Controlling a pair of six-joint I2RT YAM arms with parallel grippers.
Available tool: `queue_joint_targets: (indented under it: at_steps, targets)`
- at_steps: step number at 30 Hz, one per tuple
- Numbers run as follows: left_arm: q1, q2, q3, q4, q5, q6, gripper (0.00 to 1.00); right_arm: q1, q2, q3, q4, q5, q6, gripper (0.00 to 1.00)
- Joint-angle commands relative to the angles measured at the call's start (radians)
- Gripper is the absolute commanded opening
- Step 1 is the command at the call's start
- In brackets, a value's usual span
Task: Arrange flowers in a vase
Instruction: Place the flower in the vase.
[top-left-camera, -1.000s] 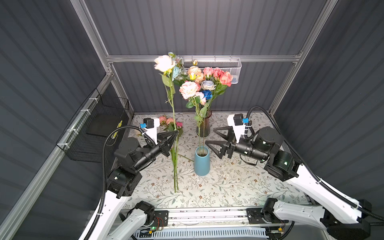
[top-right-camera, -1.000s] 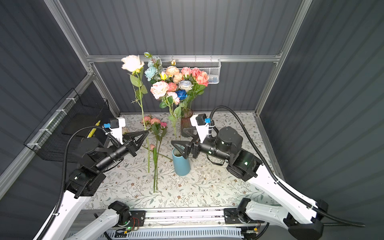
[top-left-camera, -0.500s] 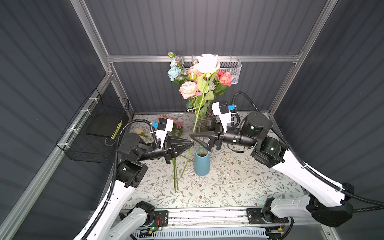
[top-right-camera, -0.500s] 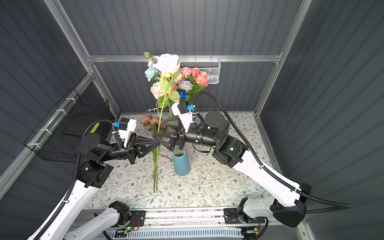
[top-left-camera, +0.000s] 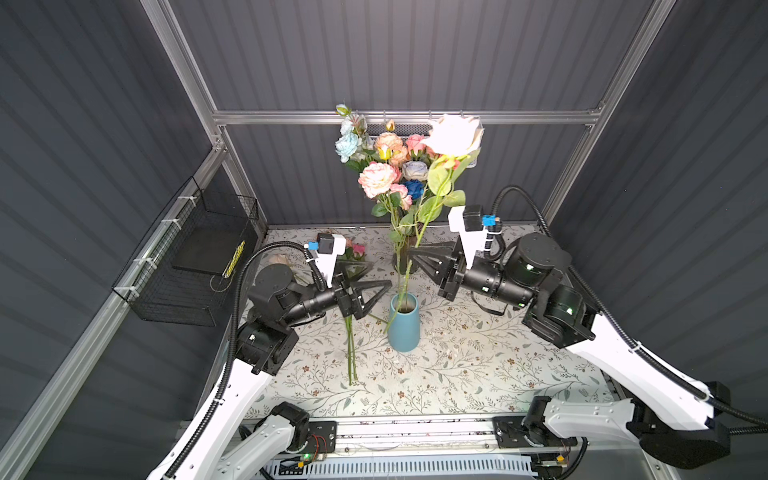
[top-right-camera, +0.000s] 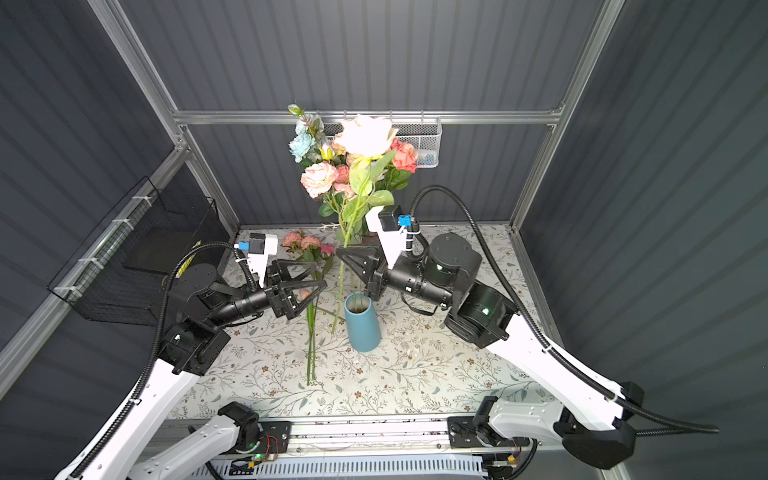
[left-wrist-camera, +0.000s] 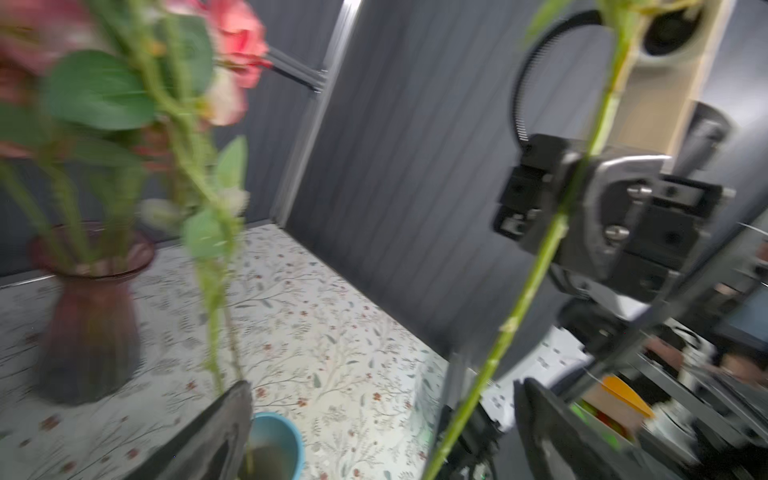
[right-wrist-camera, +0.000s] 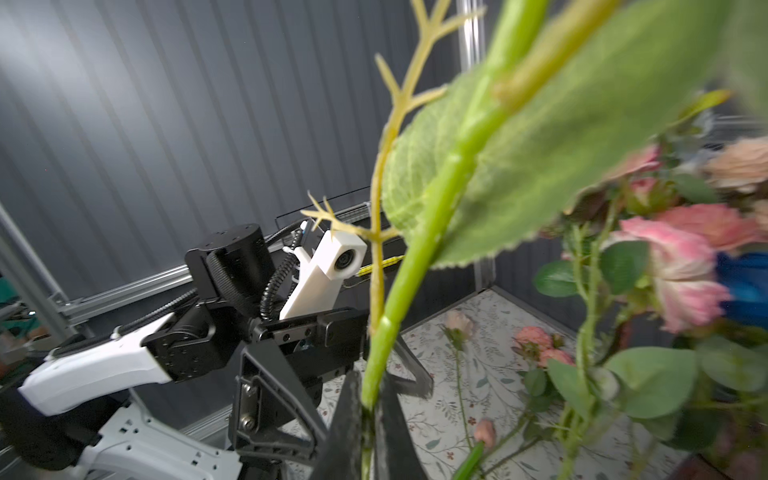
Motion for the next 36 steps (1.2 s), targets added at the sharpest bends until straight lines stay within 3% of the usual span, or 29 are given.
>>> queue_joint_targets:
  at_steps: [1,5,12,21,24,32,36]
  targets:
    - [-0.001,-0.085,-0.053,-0.159,-0.443,0.03,1.0,-0.02,-0.019,-0.005,-0.016,0.143,-0.088,0.0]
    - [-0.001,-0.157,-0.14,-0.195,-0.642,0.001,1.0,-0.066,-0.02,-0.013,0.009,0.148,-0.097,0.0]
    - [-0.001,-0.118,-0.191,-0.261,-0.692,-0.024,1.0,-0.121,0.033,-0.029,0.048,0.121,-0.08,0.0]
    - [0.0,-0.009,-0.233,-0.259,-0.714,-0.044,1.0,-0.12,0.065,-0.188,0.099,0.077,0.018,0.0]
    - [0.001,0.039,-0.239,-0.249,-0.706,-0.055,1.0,-0.121,0.066,-0.244,0.118,0.074,0.058,0.11]
    - [0.052,0.13,-0.237,-0.224,-0.627,-0.084,0.97,-0.115,0.012,-0.347,0.128,0.077,0.12,0.59]
    - [0.109,0.179,-0.247,-0.199,-0.566,-0.107,0.9,-0.11,-0.042,-0.383,0.135,0.077,0.139,0.73]
